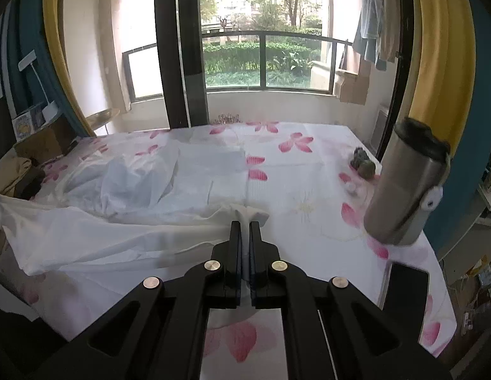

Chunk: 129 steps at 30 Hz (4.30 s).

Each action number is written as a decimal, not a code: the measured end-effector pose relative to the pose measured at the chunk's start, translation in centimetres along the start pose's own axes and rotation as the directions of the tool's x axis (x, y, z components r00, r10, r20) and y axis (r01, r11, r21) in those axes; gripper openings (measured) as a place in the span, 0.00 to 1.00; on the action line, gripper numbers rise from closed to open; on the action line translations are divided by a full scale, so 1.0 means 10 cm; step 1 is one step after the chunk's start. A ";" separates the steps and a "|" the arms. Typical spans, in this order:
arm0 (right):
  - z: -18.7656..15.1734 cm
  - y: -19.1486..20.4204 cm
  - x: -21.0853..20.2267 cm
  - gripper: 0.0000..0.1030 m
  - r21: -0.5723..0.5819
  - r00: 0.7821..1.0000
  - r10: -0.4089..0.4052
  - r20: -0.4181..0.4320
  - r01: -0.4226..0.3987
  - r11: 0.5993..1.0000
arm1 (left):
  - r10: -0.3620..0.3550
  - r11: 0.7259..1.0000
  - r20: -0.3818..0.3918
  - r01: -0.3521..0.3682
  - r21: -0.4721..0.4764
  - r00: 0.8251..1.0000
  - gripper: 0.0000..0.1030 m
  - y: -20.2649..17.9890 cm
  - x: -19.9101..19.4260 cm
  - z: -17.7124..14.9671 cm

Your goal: Fold large clothes

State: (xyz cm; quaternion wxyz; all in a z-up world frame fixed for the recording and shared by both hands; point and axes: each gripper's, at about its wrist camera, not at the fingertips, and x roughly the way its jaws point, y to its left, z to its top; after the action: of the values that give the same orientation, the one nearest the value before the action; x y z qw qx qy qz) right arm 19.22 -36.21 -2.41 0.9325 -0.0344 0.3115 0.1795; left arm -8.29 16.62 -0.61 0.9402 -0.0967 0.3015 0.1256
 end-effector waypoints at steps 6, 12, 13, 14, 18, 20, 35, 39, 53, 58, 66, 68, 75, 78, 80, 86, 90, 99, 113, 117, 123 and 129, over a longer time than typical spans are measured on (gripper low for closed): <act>0.23 -0.03 0.09 0.03 0.000 1.000 0.003 0.022 -0.003 1.000 | 0.007 1.000 0.029 -0.007 -0.006 1.000 0.03 0.00 0.08 0.23; 0.44 -0.05 0.22 0.03 -0.002 0.999 0.005 0.034 -0.005 1.000 | 0.012 1.000 0.044 -0.011 -0.025 0.999 0.03 0.00 0.22 0.41; 0.47 -0.05 0.25 0.03 -0.001 0.999 0.006 0.035 -0.006 1.000 | 0.013 1.000 0.045 -0.012 -0.026 0.999 0.03 0.00 0.25 0.44; 0.51 -0.06 0.28 0.03 0.000 0.999 0.007 0.037 -0.007 1.000 | 0.013 0.999 0.047 -0.012 -0.029 0.999 0.03 0.01 0.29 0.48; 0.66 -0.09 0.41 0.03 0.005 0.999 0.015 0.047 -0.015 1.000 | 0.013 0.999 0.058 -0.011 -0.039 0.998 0.03 0.01 0.42 0.61; 0.74 -0.11 0.51 0.03 0.011 0.999 0.017 0.047 -0.018 1.000 | 0.011 0.999 0.062 -0.008 -0.037 0.998 0.03 0.01 0.50 0.69; 1.16 -0.20 1.40 0.03 0.014 0.999 0.038 -0.008 -0.037 0.999 | 0.007 0.998 0.040 -0.004 -0.064 0.999 0.03 0.06 1.47 1.16; 1.23 -0.22 1.63 0.03 0.009 0.999 0.043 -0.030 -0.043 0.999 | 0.002 0.995 0.020 0.000 -0.095 1.000 0.03 0.11 1.74 1.25; 1.20 -0.21 2.44 0.04 0.040 0.991 0.029 -0.130 -0.024 0.999 | 0.038 0.994 -0.105 -0.048 -0.094 0.994 0.03 0.09 2.63 1.31; 1.09 -0.25 2.56 0.18 0.006 0.975 -0.107 -0.195 0.110 0.994 | 0.087 0.993 -0.152 -0.098 -0.067 0.985 0.28 0.09 2.69 1.21; 1.19 0.08 1.89 0.60 -0.106 0.980 -0.196 -0.016 0.193 0.975 | 0.080 0.996 -0.017 -0.081 -0.025 0.997 0.44 -0.04 2.16 1.29; 1.16 0.32 1.76 0.62 -0.173 0.990 -0.140 0.007 0.139 0.975 | 0.034 0.999 -0.011 -0.033 0.023 0.999 0.46 -0.22 2.09 1.27; 0.85 1.24 1.58 0.63 -0.396 0.995 0.100 -0.029 -0.104 0.912 | -0.167 0.961 -0.099 0.184 0.205 0.981 0.47 -1.01 2.04 0.97; 0.68 1.54 1.60 0.63 -0.452 0.984 0.162 -0.080 -0.181 0.874 | -0.218 0.934 -0.132 0.246 0.260 0.967 0.47 -1.27 2.06 0.85; 0.59 1.67 1.63 0.63 -0.489 0.980 0.165 -0.107 -0.196 0.850 | -0.223 0.919 -0.158 0.262 0.295 0.962 0.47 -1.41 2.10 0.77; 0.53 1.73 1.66 0.62 -0.518 0.983 0.143 -0.112 -0.180 0.836 | -0.211 0.875 -0.188 0.271 0.402 0.959 0.47 -1.63 2.15 0.69; 0.53 1.78 1.75 0.17 -0.537 0.978 0.155 -0.143 -0.208 0.818 | -0.207 0.838 -0.214 0.286 0.464 0.955 0.47 -1.69 2.16 0.65; 0.87 1.70 1.84 0.00 -0.487 0.985 0.159 -0.073 -0.175 0.856 | -0.204 0.836 -0.200 0.277 0.474 0.958 0.04 -1.68 2.26 0.87; 1.61 1.75 2.58 0.00 -0.493 0.987 0.147 -0.070 -0.162 0.855 | -0.145 0.873 -0.182 0.212 0.438 0.973 0.03 -1.59 3.05 1.57; 1.65 1.72 2.86 0.01 -0.484 0.988 0.120 -0.099 -0.154 0.861 | -0.155 0.903 -0.260 0.243 0.353 0.953 0.03 -1.54 3.40 1.70; 1.61 1.67 3.22 0.01 -0.481 0.989 0.044 -0.143 -0.108 0.870 | -0.037 0.936 -0.286 0.133 0.325 0.958 0.11 -1.39 3.80 1.75; 1.76 1.48 3.42 0.69 -0.459 0.983 -0.028 -0.183 -0.060 0.886 | 0.029 0.953 -0.262 0.052 0.297 0.965 0.13 -1.15 3.79 1.88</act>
State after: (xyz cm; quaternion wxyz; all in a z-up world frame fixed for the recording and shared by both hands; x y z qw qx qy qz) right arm 49.31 -8.60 -7.86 0.8630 -0.2694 0.3449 0.2522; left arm 35.08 17.24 -6.78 0.8961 0.0303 0.4389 0.0587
